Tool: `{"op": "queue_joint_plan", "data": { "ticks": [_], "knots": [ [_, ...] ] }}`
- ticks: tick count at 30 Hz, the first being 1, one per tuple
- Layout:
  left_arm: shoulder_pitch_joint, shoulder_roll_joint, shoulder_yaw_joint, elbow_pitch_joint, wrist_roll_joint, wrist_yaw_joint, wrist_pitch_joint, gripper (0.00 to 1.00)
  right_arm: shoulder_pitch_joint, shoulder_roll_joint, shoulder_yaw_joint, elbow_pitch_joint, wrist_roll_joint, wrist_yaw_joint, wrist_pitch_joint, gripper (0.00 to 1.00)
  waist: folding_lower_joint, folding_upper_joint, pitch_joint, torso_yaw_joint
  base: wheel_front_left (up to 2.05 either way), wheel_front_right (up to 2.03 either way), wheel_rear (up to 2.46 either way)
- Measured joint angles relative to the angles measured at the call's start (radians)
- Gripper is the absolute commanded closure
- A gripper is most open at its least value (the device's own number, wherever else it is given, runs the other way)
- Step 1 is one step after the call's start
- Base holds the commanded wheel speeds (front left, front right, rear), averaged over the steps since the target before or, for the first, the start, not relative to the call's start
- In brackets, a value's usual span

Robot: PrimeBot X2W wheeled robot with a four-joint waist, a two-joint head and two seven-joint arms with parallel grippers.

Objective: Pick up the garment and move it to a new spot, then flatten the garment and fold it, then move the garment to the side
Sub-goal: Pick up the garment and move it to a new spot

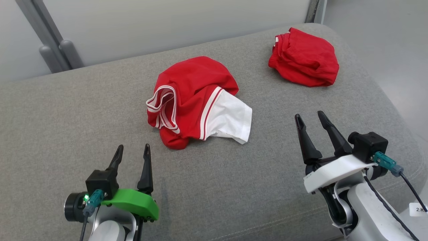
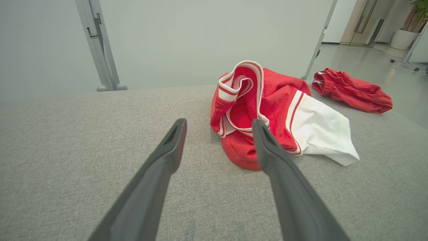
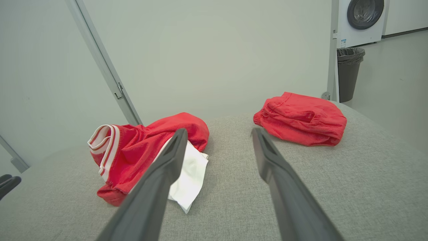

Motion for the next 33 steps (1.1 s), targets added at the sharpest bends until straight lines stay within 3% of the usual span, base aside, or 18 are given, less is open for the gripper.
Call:
{"op": "queue_joint_plan", "data": {
  "ticks": [33],
  "knots": [
    [0.155,-0.012,0.157,-0.119,0.018,0.000,0.000,0.00,0.050,-0.013,-0.007,-0.009,0.000,-0.010,0.000,0.00,0.0000,0.0000,-0.054,0.010,0.00,0.00,0.00]
  ]
}}
